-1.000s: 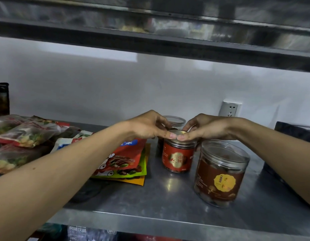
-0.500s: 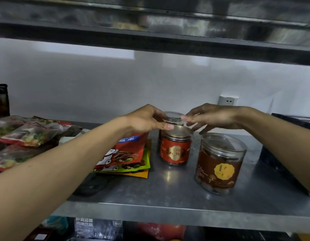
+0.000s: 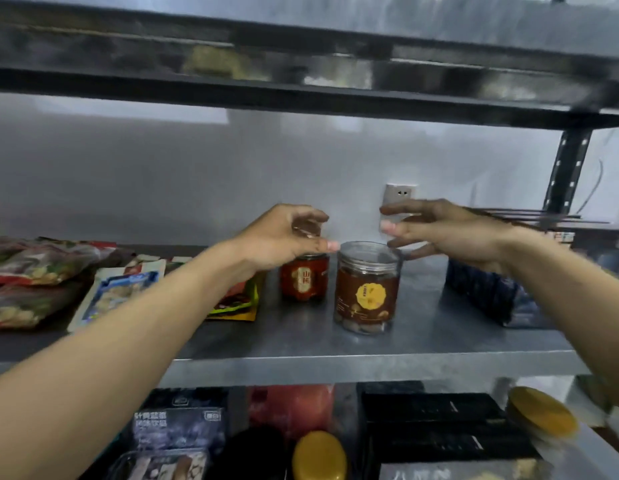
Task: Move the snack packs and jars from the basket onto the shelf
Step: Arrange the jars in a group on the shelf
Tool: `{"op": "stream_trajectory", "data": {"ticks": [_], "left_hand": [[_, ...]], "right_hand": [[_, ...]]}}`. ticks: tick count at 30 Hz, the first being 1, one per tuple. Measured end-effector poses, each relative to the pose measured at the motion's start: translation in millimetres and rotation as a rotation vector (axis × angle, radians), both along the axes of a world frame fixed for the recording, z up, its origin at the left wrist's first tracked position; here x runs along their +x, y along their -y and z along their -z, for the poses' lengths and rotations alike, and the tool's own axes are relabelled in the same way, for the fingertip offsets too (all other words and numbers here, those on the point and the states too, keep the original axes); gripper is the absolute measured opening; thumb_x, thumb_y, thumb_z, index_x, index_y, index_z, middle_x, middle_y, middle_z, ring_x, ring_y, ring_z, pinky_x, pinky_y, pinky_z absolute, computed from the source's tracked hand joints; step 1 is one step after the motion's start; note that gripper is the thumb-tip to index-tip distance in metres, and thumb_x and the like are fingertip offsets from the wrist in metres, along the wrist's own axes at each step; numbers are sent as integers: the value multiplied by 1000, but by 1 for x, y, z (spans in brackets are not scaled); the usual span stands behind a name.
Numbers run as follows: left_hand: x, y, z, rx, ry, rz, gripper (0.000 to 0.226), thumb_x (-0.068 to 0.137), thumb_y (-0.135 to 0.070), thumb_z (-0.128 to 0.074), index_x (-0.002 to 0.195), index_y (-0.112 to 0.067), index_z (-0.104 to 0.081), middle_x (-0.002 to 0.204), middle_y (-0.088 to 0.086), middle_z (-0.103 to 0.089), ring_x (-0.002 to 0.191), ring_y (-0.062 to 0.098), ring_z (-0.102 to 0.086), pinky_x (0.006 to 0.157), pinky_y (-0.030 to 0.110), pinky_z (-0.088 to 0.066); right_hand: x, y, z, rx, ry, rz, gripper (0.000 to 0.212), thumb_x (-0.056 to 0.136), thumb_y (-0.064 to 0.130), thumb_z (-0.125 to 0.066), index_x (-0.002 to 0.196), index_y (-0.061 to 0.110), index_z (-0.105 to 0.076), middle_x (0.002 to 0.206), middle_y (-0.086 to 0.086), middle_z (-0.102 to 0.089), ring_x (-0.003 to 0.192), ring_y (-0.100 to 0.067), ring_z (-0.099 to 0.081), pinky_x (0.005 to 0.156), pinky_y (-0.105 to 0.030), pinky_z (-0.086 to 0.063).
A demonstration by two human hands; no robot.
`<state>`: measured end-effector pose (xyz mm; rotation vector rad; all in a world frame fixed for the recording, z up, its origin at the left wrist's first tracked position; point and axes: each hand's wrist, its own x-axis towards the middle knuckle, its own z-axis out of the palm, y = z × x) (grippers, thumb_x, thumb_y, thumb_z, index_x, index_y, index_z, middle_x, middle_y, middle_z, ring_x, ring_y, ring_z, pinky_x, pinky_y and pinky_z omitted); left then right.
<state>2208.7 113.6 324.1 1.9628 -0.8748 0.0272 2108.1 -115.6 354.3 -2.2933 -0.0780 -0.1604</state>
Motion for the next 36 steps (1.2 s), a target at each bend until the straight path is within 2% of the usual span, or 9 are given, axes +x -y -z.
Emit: {"op": "stream_trajectory", "data": {"ticks": [4,7,11,16,18,21,26,30,36], "left_hand": [[-23,19,22,-63,-95,-4,72,73,-23,-81,138,-20,-50,131,5,-57,116,22,-60,98,32,-48],[-36,27,37,-46,-122,-14,85,70,-31,-83,144,-28,-41,139,-5,-51,125,15,-52,107,34,-42],[-49,36,52,-117,-165,-22,88,76,-23,-79,148,-34,-30,145,-3,-47,133,14,-44,111,42,-39],[-57,28,50,-158,-135,-16,85,79,-15,-76,149,-31,-30,146,-3,-46,133,15,-44,110,42,-40],[-57,15,45,-164,-140,8,82,80,-13,-74,148,-30,-32,143,-5,-48,129,12,-47,105,37,-45],[-56,-6,40,-150,-110,12,77,81,-13,-73,145,-31,-34,128,-15,-54,113,0,-53,88,17,-50],[-48,-34,49,-124,-86,-34,77,78,-16,-77,143,-32,-38,130,-16,-54,123,5,-49,101,31,-46],[-44,-45,49,-127,-97,-30,67,79,-13,-75,131,-38,-42,113,-27,-54,108,-7,-51,90,19,-47],[-43,-50,50,-101,-98,-26,68,84,-11,-70,137,-35,-36,108,-29,-50,104,-6,-47,84,15,-45]], "right_hand": [[-11,-1,24,71,10,-34,87,65,55,-72,143,32,-42,133,8,-52,115,-6,-55,94,-30,-52],[-17,-3,41,179,-5,-75,84,68,37,-78,143,30,-41,130,9,-54,106,2,-56,84,-21,-54],[-18,-6,65,246,87,-50,88,68,21,-83,145,27,-40,141,7,-48,127,-11,-48,102,-31,-46],[-19,-15,68,269,196,-24,76,73,11,-81,139,25,-46,137,6,-51,127,-19,-49,104,-41,-47],[-17,-23,64,273,197,-31,74,73,13,-82,137,27,-48,138,5,-51,126,-20,-51,102,-43,-49],[-12,-40,63,292,216,-43,72,72,16,-84,134,30,-50,137,4,-52,124,-22,-53,99,-46,-51],[-2,-68,76,299,212,-79,73,75,13,-81,138,26,-48,132,8,-53,124,-18,-53,103,-41,-48],[5,-81,75,291,200,-88,75,75,11,-81,140,28,-46,138,5,-51,127,-18,-50,105,-43,-47],[6,-90,78,314,214,-104,74,78,8,-78,141,27,-45,129,10,-53,121,-12,-52,91,-21,-49]]}}
